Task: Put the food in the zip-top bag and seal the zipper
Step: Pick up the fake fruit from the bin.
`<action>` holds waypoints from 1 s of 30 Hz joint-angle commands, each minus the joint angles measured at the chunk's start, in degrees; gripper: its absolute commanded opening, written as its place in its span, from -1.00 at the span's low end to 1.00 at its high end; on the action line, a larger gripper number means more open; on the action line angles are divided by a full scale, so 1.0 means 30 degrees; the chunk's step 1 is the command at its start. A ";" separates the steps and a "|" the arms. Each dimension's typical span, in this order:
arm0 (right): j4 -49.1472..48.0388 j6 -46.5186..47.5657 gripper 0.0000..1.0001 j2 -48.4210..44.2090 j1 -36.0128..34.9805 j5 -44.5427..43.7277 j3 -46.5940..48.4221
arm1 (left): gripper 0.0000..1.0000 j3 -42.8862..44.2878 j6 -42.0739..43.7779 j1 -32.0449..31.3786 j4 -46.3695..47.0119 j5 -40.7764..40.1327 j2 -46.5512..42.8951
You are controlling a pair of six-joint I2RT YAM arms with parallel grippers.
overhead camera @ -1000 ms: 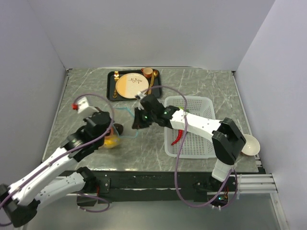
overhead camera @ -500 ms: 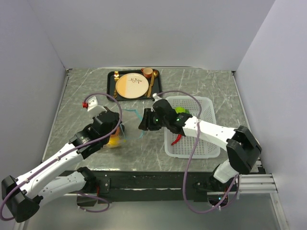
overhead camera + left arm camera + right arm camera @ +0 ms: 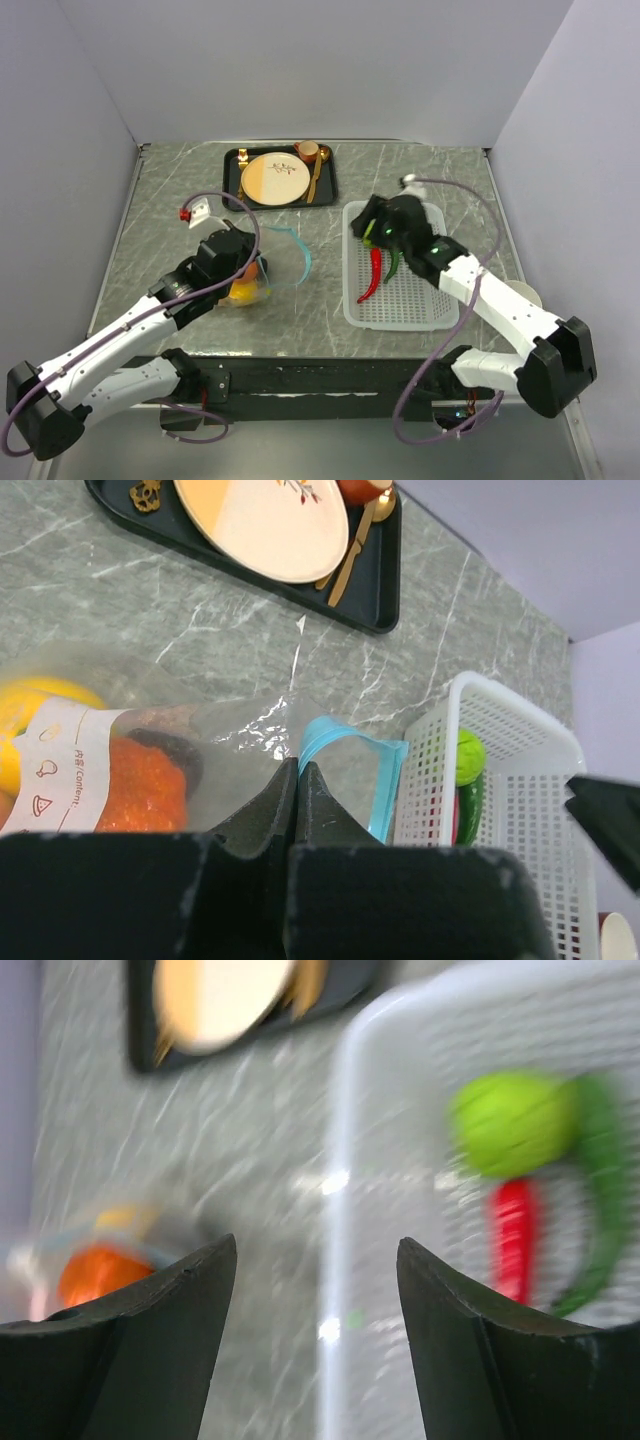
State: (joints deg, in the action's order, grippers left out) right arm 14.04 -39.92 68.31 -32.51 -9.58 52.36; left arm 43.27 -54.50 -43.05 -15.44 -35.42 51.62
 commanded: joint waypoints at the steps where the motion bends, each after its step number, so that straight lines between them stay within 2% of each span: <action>1: 0.1295 0.1469 0.44 0.1451 0.2688 -0.0118 -0.0023 | -0.98 0.0197 0.0471 0.0023 0.0986 0.0527 0.0548; 6: 0.1619 0.1823 0.44 0.3241 0.3746 -0.0905 0.1413 | -0.98 0.0139 0.0851 0.0023 0.1338 0.0965 0.0666; 12: -0.0283 0.1764 0.40 0.6024 0.4888 0.0819 0.1706 | -0.98 0.0286 0.1234 0.0023 0.1193 0.0675 0.0871; 16: -0.0286 0.2057 0.37 0.7547 0.4949 0.1407 0.2527 | -0.98 -0.0095 0.1350 0.0052 0.1689 0.0703 0.0579; 30: -0.0958 0.2174 0.51 0.8430 0.4949 0.3046 0.3027 | -0.99 0.0021 0.1585 0.0228 0.1602 0.0849 0.0666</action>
State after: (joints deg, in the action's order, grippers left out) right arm 13.15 -33.76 92.51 -17.63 -2.48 59.37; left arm 43.24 -51.05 -42.70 -13.13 -33.28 54.15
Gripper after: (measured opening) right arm 0.746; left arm 0.021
